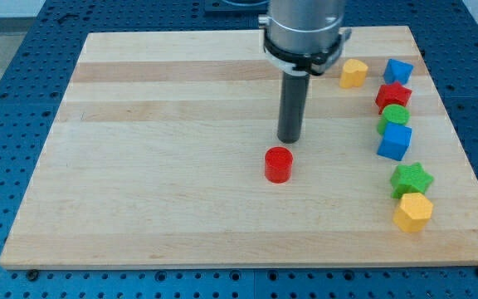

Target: Move red circle bottom of blue cube

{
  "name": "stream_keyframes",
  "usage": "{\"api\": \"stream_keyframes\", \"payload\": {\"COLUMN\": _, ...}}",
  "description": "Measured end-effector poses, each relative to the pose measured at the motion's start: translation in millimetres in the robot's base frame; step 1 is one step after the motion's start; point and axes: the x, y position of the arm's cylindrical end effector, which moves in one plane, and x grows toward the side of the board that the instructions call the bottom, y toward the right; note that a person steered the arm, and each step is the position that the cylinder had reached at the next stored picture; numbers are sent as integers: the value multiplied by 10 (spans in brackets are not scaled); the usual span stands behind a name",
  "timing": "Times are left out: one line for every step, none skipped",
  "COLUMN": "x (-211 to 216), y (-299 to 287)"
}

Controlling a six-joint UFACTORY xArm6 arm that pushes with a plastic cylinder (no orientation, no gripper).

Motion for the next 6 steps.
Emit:
{"api": "stream_keyframes", "payload": {"x": 303, "y": -310}}
{"api": "stream_keyframes", "payload": {"x": 580, "y": -402}}
{"api": "stream_keyframes", "payload": {"x": 598, "y": -71}}
{"api": "stream_keyframes", "payload": {"x": 598, "y": 302}}
{"api": "stream_keyframes", "payload": {"x": 611, "y": 108}}
{"api": "stream_keyframes", "payload": {"x": 842, "y": -299}}
